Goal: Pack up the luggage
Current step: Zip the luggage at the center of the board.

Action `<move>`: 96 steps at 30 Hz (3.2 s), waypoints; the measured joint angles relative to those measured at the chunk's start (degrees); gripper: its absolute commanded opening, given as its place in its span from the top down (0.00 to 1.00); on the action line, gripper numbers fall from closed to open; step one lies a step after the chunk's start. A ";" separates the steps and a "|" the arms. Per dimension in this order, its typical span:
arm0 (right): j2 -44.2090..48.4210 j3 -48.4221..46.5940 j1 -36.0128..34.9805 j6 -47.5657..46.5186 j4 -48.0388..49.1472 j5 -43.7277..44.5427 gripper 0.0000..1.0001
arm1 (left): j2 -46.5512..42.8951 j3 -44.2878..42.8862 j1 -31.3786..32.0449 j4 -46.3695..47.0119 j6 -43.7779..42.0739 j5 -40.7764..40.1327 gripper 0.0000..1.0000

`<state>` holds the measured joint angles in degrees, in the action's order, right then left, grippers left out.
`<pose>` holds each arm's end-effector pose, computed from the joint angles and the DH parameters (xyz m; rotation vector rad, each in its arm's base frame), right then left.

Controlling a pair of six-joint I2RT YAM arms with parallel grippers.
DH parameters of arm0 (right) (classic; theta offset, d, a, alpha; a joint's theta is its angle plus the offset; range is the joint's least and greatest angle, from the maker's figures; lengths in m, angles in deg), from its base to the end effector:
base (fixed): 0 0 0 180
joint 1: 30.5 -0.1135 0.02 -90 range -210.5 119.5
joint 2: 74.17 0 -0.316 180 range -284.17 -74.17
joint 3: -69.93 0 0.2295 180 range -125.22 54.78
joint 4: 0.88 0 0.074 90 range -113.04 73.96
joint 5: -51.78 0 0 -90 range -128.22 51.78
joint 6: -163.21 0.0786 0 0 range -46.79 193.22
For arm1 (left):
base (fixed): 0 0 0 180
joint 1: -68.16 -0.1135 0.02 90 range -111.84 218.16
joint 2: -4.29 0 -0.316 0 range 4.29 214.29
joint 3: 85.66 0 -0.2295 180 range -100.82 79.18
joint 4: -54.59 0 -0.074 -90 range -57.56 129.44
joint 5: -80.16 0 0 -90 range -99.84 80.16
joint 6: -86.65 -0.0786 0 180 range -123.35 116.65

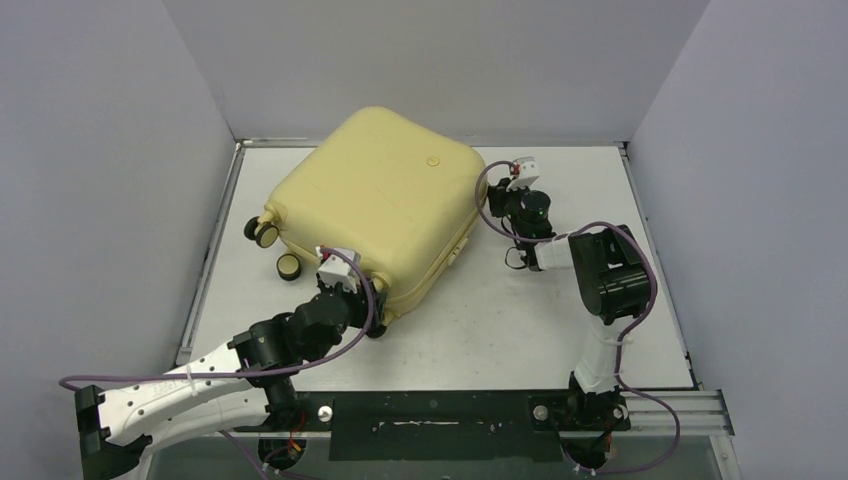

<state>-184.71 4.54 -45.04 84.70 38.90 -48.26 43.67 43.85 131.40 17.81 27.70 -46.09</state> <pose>0.4258 0.1246 0.2325 -0.1791 1.6768 0.4885 0.0977 -0.0905 0.2987 0.1521 1.9489 -0.4564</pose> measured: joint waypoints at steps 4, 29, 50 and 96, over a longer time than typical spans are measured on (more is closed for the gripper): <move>0.31 -0.76 0.55 -0.57 -2.19 -0.55 0.49 | -0.59 0.00 0.20 -0.81 -0.20 -1.09 0.90; -6.97 -65.64 -3.93 14.78 -57.59 -3.45 0.00 | -0.85 -13.88 -1.31 -8.98 7.34 -18.60 0.03; 1.53 -40.63 -2.91 20.76 -58.55 -12.24 0.05 | 9.44 -6.91 -46.05 4.44 11.52 28.76 0.07; 23.06 -32.41 0.92 20.39 -68.00 -5.25 0.02 | 2.56 -19.82 -50.03 2.32 10.01 31.93 0.03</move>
<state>-161.65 -27.88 -44.12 105.09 -29.10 -53.51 46.23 24.02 81.37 20.13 37.71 -14.16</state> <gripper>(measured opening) 0.979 0.973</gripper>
